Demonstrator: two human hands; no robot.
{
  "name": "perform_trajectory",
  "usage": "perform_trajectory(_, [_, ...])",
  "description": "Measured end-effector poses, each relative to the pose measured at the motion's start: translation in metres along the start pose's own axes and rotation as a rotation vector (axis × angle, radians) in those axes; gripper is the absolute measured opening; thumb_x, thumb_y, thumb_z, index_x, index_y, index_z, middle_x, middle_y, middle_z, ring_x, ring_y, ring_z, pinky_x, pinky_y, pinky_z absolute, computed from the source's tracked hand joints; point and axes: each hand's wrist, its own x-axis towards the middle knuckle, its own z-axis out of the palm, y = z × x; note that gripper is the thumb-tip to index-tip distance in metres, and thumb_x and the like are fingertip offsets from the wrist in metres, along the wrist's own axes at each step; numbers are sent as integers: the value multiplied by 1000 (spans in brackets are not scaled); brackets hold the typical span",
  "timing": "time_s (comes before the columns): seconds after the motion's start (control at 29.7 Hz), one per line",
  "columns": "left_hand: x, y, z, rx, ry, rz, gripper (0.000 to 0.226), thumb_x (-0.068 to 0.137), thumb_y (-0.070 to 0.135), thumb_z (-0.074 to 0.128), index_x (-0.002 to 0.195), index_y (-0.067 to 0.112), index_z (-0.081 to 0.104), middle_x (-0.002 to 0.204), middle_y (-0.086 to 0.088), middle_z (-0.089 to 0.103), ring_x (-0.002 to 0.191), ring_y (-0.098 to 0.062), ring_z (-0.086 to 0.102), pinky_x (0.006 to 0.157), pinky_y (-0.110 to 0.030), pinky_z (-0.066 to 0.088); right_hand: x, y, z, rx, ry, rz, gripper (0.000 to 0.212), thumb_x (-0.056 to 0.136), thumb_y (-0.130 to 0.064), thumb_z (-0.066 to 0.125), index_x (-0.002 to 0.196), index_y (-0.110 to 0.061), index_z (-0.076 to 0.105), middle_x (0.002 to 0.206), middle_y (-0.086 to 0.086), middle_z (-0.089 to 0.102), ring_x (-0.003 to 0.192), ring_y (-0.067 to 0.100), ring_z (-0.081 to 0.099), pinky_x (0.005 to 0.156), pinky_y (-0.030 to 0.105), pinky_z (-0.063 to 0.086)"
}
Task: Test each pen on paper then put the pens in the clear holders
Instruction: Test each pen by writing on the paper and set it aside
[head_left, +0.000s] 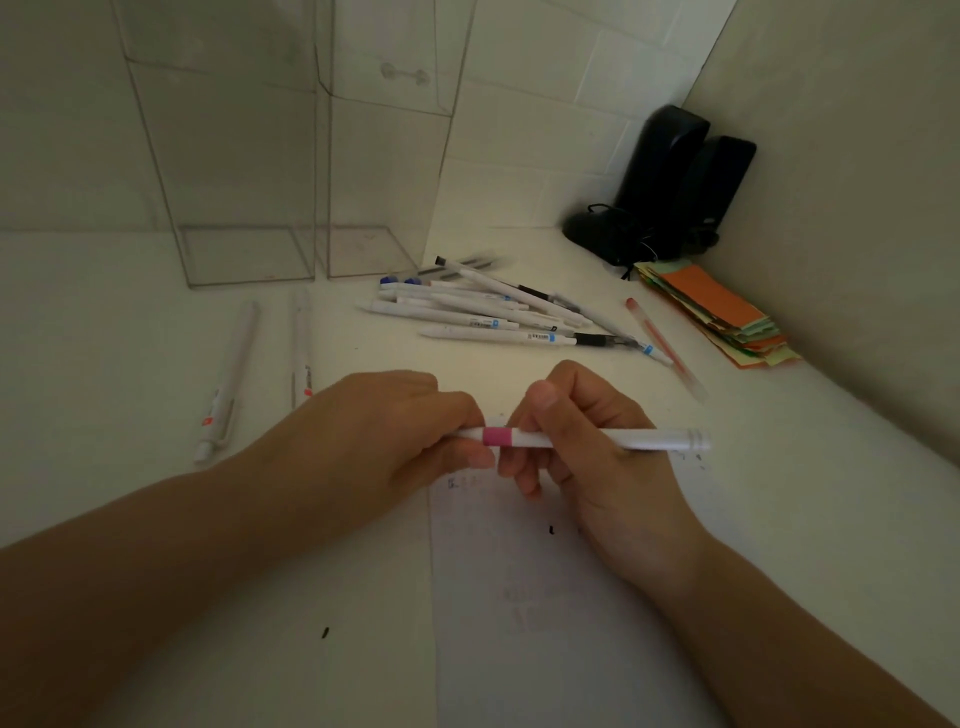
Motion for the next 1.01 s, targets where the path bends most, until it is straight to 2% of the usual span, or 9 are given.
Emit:
perform_trajectory(0.13, [0,5,-2,-75,10,-32,46,91,52,29,81,19,60,59,14,39,60,-7,41,55,-16,32,-1,-2,-1,45,-4,-1,23,82,-34,51,66,-18,53,60,3,63,50,16,53,48,23,44])
perform_trajectory(0.2, [0,8,0,-182,16,-100,36,86,55,38,79,26,57,58,15,48,63,-6,48,58,-13,36,-1,-3,-1,81,-16,9,24,83,-33,51,66,-17,54,61,4,63,51,16,53,48,23,44])
perform_trajectory(0.27, [-1,12,1,-308,-17,-213,21,77,53,48,79,33,55,66,12,58,70,-5,55,61,-11,39,0,-3,0,132,-8,46,26,84,-33,52,65,-15,55,59,5,61,49,15,51,47,21,43])
perform_trajectory(0.44, [-1,18,8,-329,-249,-276,48,65,52,72,98,43,39,97,24,52,95,5,46,73,-3,34,2,-5,-4,51,98,129,33,81,-36,57,58,-13,51,46,0,53,39,11,40,40,18,34])
perform_trajectory(0.61, [-2,17,6,-245,-318,-293,50,65,56,68,99,48,33,95,29,41,94,9,41,72,-4,32,0,-35,-24,-32,22,184,24,73,-31,62,64,-9,56,51,3,58,43,14,45,39,20,37])
perform_trajectory(0.74, [2,20,2,-136,-347,-253,51,56,72,58,98,54,35,95,32,41,97,13,38,76,-6,33,-26,-66,-55,-100,-48,228,15,80,-24,64,78,-10,67,73,12,69,59,19,59,52,23,48])
perform_trajectory(0.84, [15,43,1,-134,-331,-184,57,52,86,42,102,59,34,104,34,44,99,11,42,79,-14,36,-77,-87,-81,-143,14,174,16,82,-22,57,82,-18,72,81,11,72,67,21,63,56,25,49])
perform_trajectory(0.91, [28,79,5,-207,-311,-92,54,58,83,40,106,56,37,110,36,42,104,10,41,80,-11,35,-125,-100,-95,-202,105,118,12,79,-25,60,81,-21,72,77,7,71,64,19,62,56,24,49])
perform_trajectory(1.01, [50,151,21,-327,-334,122,45,70,67,42,111,51,39,115,39,37,109,9,39,86,-4,30,-209,-115,-115,-298,321,82,6,71,-29,62,69,-23,65,58,-2,62,51,12,52,51,18,45])
